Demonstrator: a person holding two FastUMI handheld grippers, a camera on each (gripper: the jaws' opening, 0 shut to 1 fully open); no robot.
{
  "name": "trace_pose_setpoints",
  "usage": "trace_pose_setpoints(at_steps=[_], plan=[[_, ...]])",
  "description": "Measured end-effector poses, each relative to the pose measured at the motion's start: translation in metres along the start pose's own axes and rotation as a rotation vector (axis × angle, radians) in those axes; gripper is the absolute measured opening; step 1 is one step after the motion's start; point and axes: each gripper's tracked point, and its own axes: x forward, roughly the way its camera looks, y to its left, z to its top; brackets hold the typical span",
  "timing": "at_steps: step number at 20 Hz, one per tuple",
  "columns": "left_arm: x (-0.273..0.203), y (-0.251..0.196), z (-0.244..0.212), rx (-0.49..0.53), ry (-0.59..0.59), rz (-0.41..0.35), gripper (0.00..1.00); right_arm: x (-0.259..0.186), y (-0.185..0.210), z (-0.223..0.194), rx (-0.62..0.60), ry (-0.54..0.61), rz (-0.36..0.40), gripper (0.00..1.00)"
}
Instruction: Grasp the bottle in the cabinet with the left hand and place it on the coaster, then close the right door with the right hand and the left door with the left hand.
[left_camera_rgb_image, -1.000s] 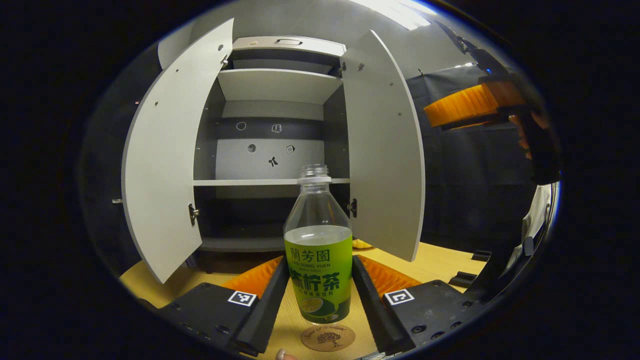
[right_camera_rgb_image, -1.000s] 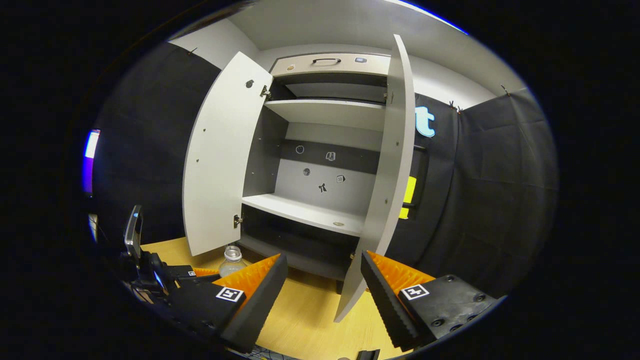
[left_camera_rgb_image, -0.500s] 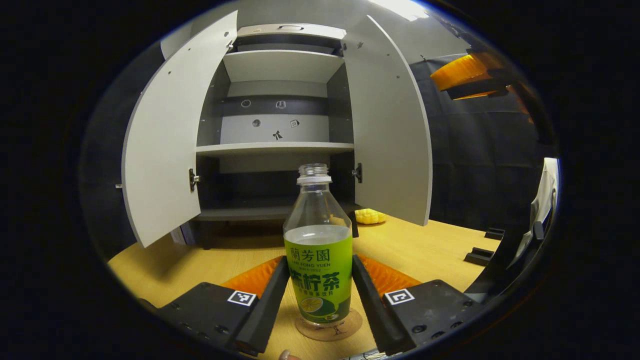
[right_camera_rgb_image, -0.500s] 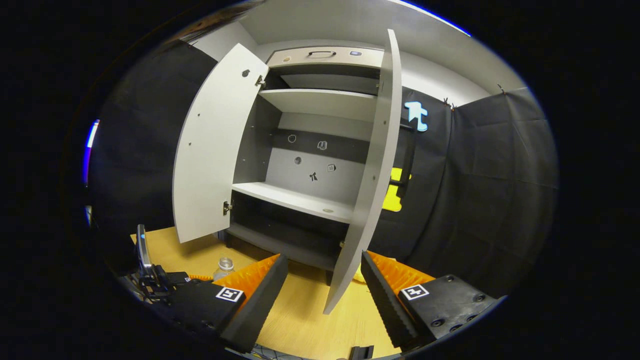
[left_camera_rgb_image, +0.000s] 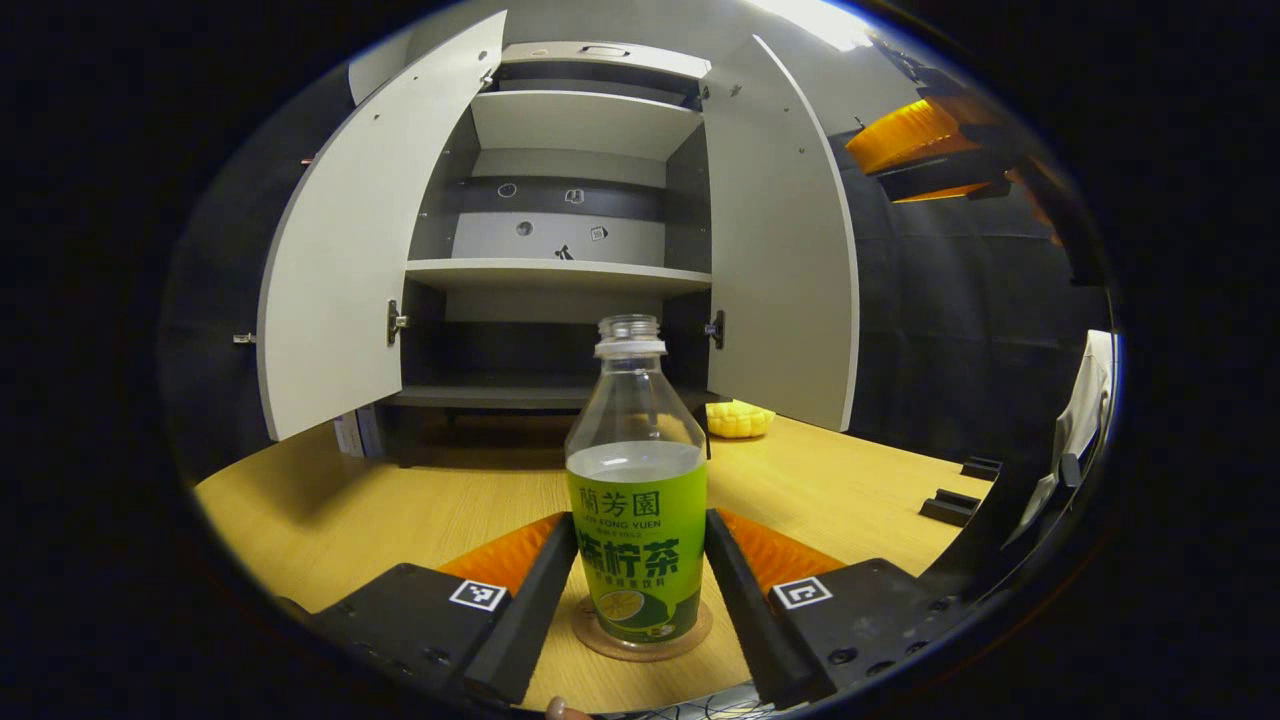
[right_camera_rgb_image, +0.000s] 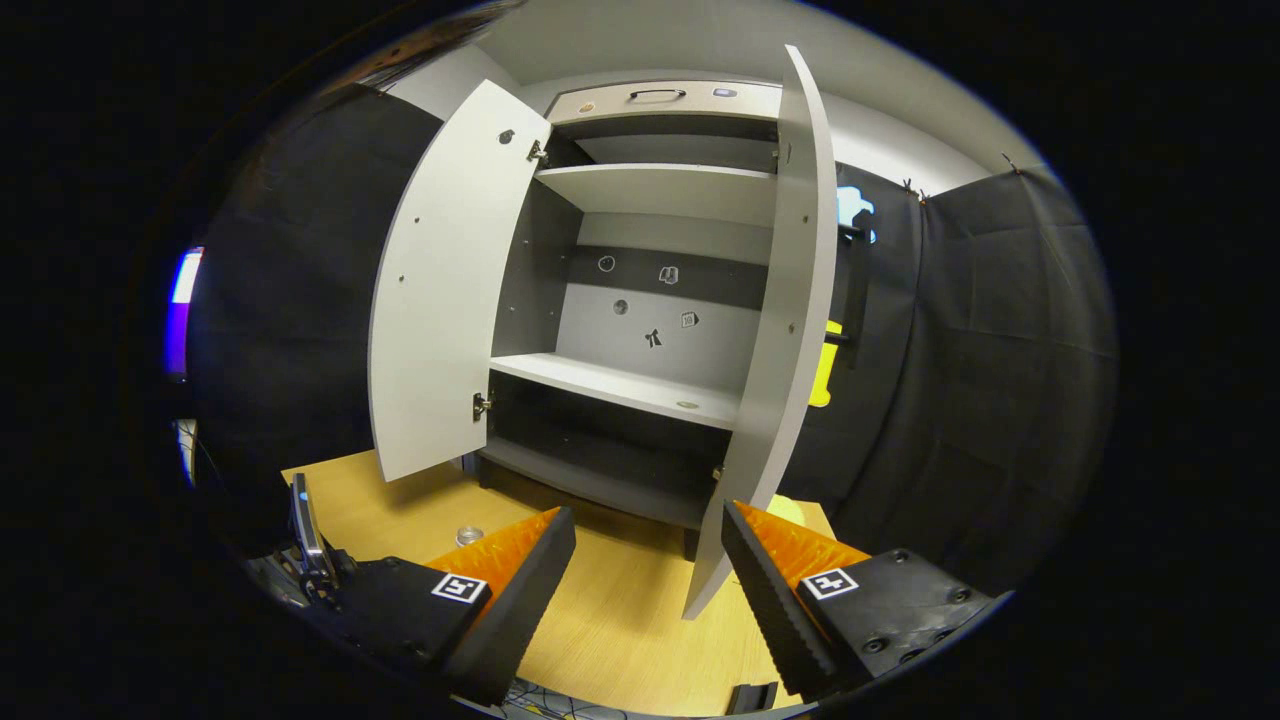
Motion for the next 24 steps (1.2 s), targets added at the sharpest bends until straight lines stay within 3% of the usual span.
trace_pose_setpoints(at_steps=[2, 4, 11, 16, 21, 24], plan=[[0.0, -0.003, 0.0, 0.025, 0.006, -0.004, 0.83, 0.002, 0.002, 0.001, -0.002, -0.002, 0.008, 0.98], [0.001, -0.002, 0.006, 0.059, -0.005, -0.006, 0.97, 0.004, 0.003, 0.004, -0.004, -0.006, 0.015, 0.98], [0.01, -0.007, 0.038, 0.101, -0.016, -0.022, 0.97, 0.01, 0.006, 0.02, 0.055, -0.029, 0.042, 0.98], [0.015, 0.003, 0.097, 0.118, -0.056, 0.013, 0.96, 0.013, -0.001, 0.042, 0.079, -0.07, 0.046, 0.98], [0.012, -0.008, 0.184, 0.098, -0.131, -0.031, 0.96, 0.016, -0.019, 0.075, 0.08, -0.138, 0.026, 0.98], [-0.002, -0.012, 0.237, 0.087, -0.163, -0.052, 0.96, 0.016, -0.049, 0.091, 0.101, -0.169, -0.032, 0.98]])
